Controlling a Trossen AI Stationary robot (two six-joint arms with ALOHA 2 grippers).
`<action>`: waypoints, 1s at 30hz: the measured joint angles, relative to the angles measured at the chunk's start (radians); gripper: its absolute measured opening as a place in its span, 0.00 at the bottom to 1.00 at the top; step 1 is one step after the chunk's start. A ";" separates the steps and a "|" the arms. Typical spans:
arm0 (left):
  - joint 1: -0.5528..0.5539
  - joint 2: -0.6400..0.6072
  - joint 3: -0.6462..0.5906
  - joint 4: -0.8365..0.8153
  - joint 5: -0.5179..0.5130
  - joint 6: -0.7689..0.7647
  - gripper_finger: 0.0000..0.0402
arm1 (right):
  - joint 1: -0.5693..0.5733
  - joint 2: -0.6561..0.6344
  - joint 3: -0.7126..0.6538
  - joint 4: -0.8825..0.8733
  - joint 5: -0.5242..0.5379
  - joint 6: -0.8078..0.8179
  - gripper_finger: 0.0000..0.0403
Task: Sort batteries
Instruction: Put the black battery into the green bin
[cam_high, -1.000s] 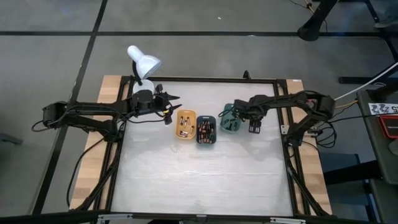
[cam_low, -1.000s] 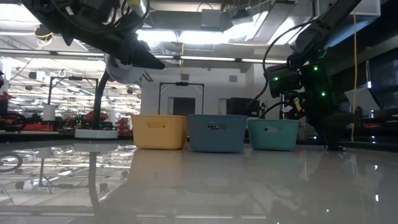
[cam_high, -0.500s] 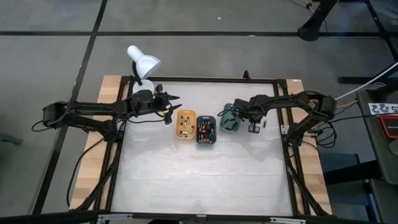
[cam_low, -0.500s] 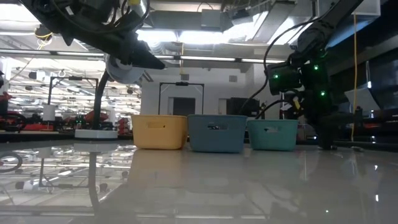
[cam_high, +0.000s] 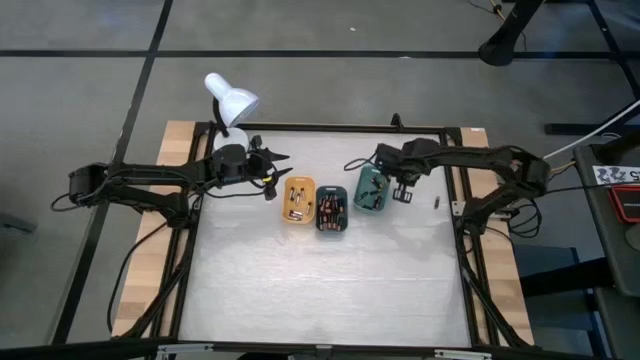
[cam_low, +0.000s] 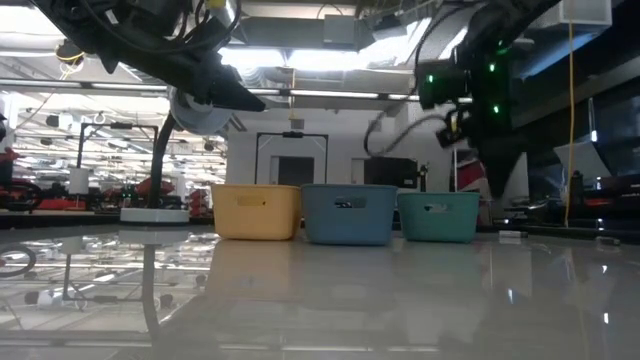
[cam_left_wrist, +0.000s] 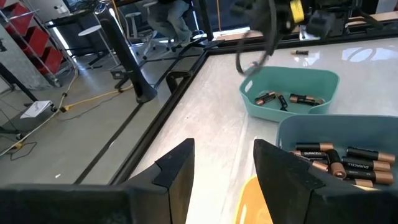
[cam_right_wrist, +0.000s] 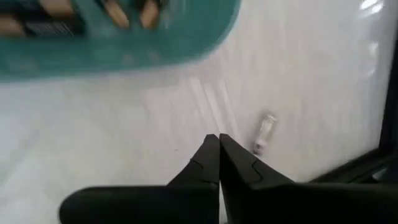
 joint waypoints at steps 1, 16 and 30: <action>0.000 0.000 0.000 0.000 0.000 0.003 0.39 | 0.000 -0.017 0.009 0.010 -0.012 0.002 0.00; 0.000 0.000 0.000 -0.001 0.001 0.002 0.39 | -0.123 -0.062 0.025 -0.003 -0.059 0.208 0.06; 0.000 0.000 0.000 0.002 0.002 -0.004 0.39 | -0.157 -0.062 0.025 -0.105 -0.071 0.411 0.29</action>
